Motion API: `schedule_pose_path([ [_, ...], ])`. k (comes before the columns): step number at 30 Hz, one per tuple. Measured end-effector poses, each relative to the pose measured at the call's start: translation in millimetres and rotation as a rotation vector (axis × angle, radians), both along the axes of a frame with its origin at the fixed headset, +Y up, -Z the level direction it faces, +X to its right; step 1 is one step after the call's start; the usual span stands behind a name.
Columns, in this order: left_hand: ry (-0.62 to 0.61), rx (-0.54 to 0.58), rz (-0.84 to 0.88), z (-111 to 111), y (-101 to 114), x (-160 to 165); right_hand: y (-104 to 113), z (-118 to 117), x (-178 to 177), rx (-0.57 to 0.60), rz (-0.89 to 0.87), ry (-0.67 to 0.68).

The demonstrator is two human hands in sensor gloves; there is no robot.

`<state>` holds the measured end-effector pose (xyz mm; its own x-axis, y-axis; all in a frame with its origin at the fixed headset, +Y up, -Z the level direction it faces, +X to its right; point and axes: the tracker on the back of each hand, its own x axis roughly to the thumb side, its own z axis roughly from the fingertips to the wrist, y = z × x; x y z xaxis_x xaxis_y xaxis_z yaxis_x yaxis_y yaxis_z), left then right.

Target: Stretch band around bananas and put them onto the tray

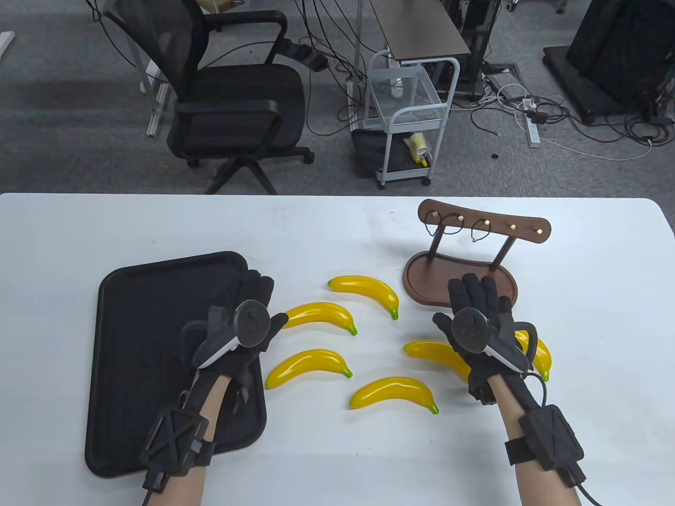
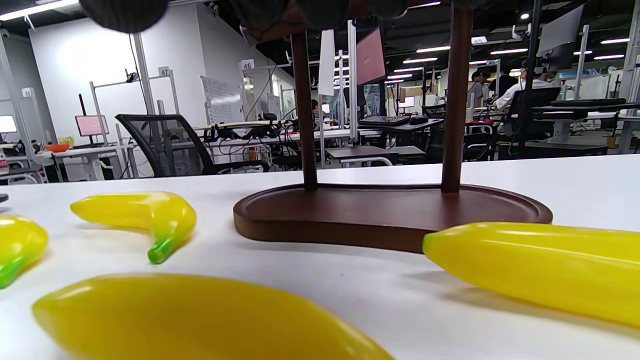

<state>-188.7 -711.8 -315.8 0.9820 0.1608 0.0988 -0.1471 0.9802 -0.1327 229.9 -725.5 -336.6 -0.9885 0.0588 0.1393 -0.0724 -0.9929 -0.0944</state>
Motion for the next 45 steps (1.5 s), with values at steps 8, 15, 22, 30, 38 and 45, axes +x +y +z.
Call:
schedule_pose_path([
  [8, -0.041, -0.035, 0.135, 1, 3, 4, 4, -7, 14, 0.041, -0.175, -0.060],
  [15, -0.066, -0.081, 0.284, -1, 1, 3, 9, -24, 33, 0.044, -0.417, -0.144],
  [22, -0.096, -0.131, 0.458, -1, -1, 1, 6, -41, 52, 0.024, -0.661, -0.254],
  [30, -0.122, -0.175, 0.564, -3, -7, 2, -3, -63, 65, -0.034, -0.937, -0.342],
  [38, -0.168, -0.216, 0.662, -3, -12, 5, -20, -84, 65, -0.108, -1.211, -0.401],
  [45, -0.204, -0.237, 0.667, -2, -17, 12, -32, -98, 62, -0.142, -1.492, -0.454],
])
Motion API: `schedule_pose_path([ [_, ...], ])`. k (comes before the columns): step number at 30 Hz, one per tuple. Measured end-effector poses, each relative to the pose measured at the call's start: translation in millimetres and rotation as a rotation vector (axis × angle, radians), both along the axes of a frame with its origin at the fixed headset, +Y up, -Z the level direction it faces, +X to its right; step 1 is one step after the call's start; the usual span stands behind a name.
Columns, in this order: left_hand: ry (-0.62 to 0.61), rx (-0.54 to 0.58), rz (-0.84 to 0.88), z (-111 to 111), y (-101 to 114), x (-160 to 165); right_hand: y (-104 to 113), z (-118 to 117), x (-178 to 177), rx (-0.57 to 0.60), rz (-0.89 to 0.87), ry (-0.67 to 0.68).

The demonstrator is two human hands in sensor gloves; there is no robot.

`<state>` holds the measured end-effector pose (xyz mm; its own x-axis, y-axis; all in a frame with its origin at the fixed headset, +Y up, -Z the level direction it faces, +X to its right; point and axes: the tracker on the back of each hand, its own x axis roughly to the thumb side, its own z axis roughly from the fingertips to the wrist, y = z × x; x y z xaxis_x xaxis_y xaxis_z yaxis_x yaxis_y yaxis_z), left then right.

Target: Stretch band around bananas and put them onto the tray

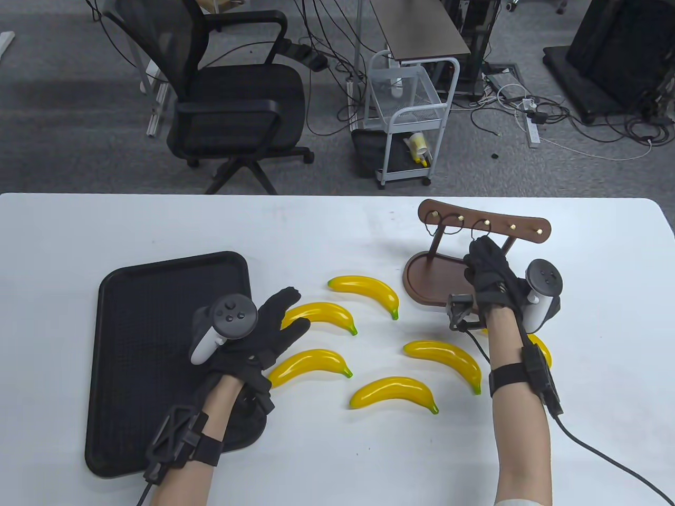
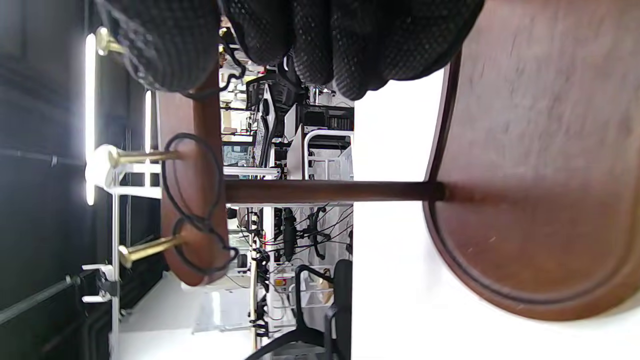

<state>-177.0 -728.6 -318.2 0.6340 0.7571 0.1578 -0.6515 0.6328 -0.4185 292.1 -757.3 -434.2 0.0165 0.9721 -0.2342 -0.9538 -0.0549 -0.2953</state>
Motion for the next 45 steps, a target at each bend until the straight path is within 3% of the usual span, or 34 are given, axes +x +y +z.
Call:
schedule_pose_path([
  [10, -0.022, -0.003, -0.007, 1, -2, 4, -9, -5, 3, -0.008, -0.110, -0.095],
  [21, -0.033, -0.005, -0.016, 1, -4, 7, -6, -7, 4, -0.008, -0.088, -0.104],
  [45, -0.040, 0.035, -0.029, 3, -1, 9, 43, 16, 4, 0.081, 0.036, -0.020],
])
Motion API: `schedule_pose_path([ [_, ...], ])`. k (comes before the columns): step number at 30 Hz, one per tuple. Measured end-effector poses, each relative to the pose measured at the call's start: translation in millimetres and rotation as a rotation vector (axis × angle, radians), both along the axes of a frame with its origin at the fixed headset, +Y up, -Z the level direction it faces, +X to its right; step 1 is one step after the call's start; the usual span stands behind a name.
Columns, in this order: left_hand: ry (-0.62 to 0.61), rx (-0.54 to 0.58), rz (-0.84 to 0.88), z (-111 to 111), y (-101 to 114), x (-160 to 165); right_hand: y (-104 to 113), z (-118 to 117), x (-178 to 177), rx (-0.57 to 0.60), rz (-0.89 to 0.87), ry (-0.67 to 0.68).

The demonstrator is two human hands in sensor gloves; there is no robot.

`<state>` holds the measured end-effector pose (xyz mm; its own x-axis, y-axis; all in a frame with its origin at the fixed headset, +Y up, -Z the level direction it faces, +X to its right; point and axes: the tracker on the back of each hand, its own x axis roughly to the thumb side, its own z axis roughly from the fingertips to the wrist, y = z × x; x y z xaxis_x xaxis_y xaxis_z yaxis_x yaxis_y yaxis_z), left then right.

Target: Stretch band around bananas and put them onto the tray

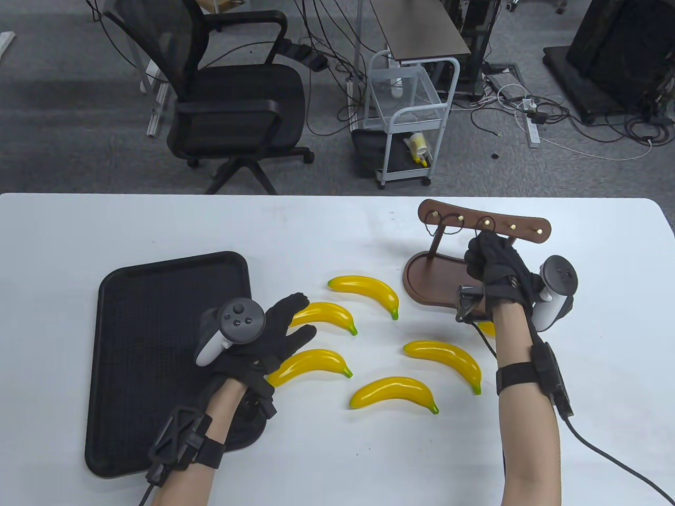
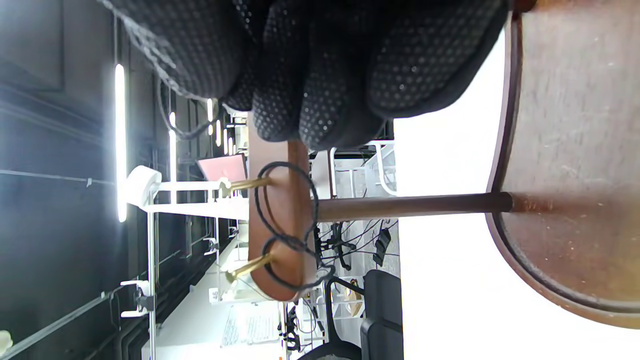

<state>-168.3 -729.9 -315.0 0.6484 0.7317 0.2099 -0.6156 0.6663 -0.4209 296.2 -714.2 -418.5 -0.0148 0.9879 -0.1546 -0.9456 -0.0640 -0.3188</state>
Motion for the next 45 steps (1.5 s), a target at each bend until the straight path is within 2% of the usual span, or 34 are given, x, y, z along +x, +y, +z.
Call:
schedule_pose_path([
  [16, -0.020, 0.058, -0.029, 3, 5, 5, 30, 37, -39, 0.134, 0.308, 0.230],
  [29, -0.021, 0.080, -0.046, 4, 4, 5, 26, 64, -92, 0.224, 0.397, 0.438],
  [45, -0.031, 0.121, -0.074, 8, 9, 13, 17, 78, -149, 0.229, 0.451, 0.712],
])
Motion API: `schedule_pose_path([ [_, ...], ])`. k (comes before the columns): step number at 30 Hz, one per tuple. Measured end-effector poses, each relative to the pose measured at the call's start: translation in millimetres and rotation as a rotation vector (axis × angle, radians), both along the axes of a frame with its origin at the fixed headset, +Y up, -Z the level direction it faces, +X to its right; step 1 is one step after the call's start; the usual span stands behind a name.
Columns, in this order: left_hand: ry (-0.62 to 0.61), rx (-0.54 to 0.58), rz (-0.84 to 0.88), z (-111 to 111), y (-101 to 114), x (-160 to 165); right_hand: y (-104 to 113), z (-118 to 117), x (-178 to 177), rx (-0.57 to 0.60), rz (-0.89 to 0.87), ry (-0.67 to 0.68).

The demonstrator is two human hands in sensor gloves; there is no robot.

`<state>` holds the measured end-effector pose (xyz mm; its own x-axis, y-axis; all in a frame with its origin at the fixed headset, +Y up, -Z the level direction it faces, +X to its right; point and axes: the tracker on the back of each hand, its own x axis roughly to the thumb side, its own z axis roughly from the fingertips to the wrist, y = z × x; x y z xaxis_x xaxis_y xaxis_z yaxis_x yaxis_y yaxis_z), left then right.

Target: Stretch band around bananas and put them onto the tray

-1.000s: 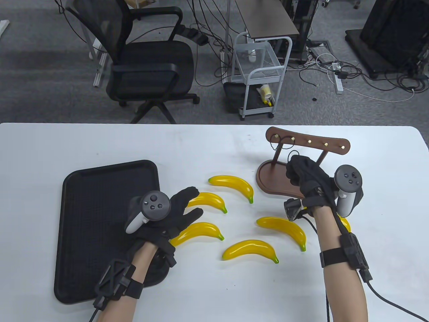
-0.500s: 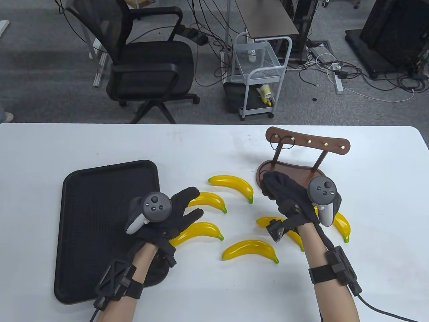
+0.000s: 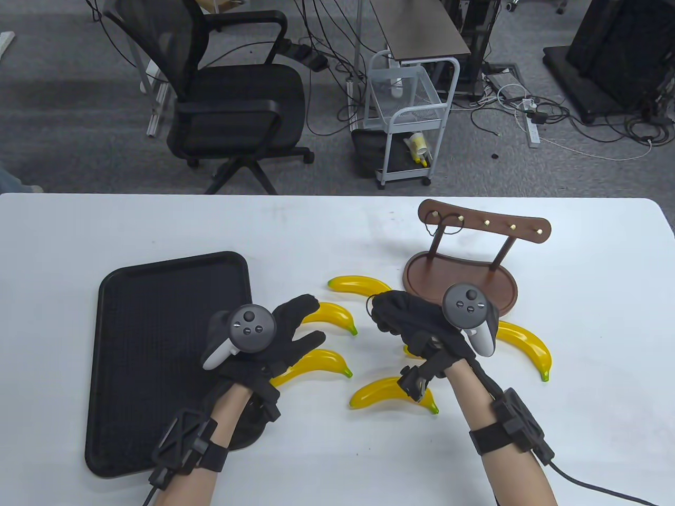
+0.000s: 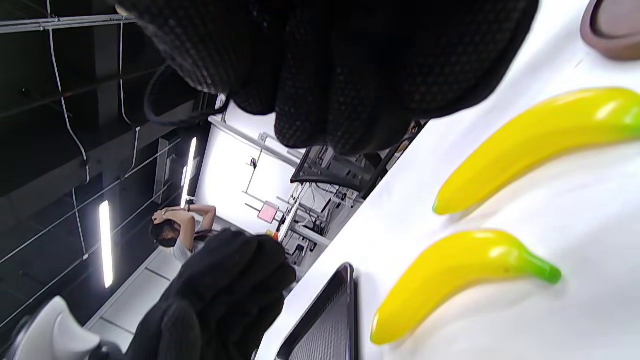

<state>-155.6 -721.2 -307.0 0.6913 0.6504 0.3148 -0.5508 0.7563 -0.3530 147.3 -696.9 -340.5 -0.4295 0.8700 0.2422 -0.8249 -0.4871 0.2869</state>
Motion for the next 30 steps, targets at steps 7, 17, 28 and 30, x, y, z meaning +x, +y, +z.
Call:
schedule_pose_path([
  [7, -0.010, -0.004, -0.007, 0, -5, 3, -4, 7, -18, -0.011, 0.021, 0.078],
  [17, -0.025, -0.027, -0.014, 0, -13, 8, -16, 13, -41, -0.034, 0.074, 0.176],
  [28, -0.036, -0.031, -0.022, 2, -14, 12, -26, 16, -53, -0.049, 0.111, 0.223],
  [30, -0.038, -0.028, -0.021, 3, -13, 12, -27, 17, -55, -0.053, 0.115, 0.237],
])
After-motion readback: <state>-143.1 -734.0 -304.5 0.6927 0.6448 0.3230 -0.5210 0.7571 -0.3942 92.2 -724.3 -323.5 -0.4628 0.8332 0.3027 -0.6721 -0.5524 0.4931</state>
